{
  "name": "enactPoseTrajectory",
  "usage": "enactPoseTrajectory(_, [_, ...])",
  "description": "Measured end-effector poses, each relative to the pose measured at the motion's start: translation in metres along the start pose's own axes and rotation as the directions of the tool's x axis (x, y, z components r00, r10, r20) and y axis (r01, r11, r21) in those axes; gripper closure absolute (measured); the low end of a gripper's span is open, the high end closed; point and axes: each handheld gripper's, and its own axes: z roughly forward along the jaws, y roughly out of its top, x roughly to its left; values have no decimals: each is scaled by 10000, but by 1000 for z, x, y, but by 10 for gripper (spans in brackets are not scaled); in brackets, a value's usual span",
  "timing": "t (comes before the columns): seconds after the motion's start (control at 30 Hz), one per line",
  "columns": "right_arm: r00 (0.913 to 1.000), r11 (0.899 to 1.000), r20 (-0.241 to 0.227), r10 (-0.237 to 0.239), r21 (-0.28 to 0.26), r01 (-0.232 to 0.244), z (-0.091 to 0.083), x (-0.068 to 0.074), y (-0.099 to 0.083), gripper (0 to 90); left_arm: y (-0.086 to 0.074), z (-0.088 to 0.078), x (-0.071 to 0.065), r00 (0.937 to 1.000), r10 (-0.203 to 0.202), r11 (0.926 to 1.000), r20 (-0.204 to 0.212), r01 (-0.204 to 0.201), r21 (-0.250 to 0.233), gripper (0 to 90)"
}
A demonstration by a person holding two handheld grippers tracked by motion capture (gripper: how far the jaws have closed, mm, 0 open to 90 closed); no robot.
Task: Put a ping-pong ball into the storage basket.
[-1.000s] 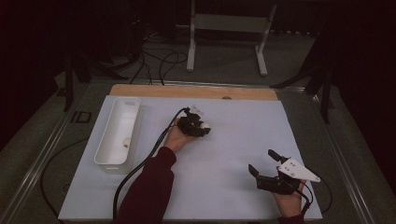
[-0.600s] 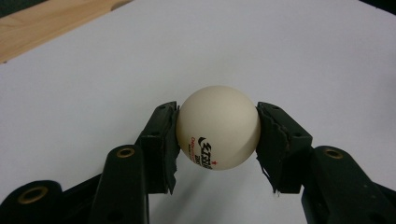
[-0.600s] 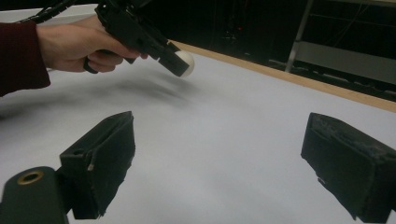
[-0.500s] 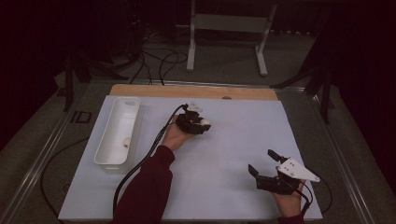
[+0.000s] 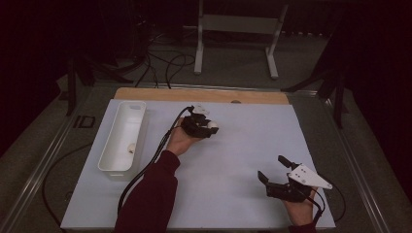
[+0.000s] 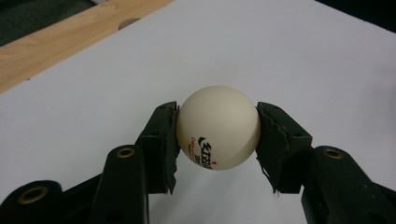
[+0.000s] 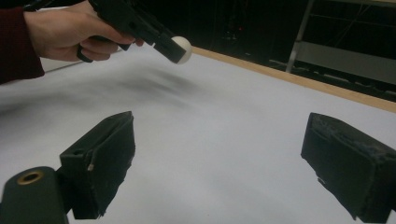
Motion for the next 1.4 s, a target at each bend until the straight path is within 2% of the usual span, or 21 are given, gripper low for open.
enactPoseTrajectory(0.57, [10000,10000,6,-40,-3,40,0,0,1,95,7,-16,-2,9998,183,9995,20,-182,-267,516])
enactPoseTrajectory(1.4, [10000,10000,13,-27,-22,27,0,0,1,95,15,-37,0,9997,233,9982,107,-227,-563,516])
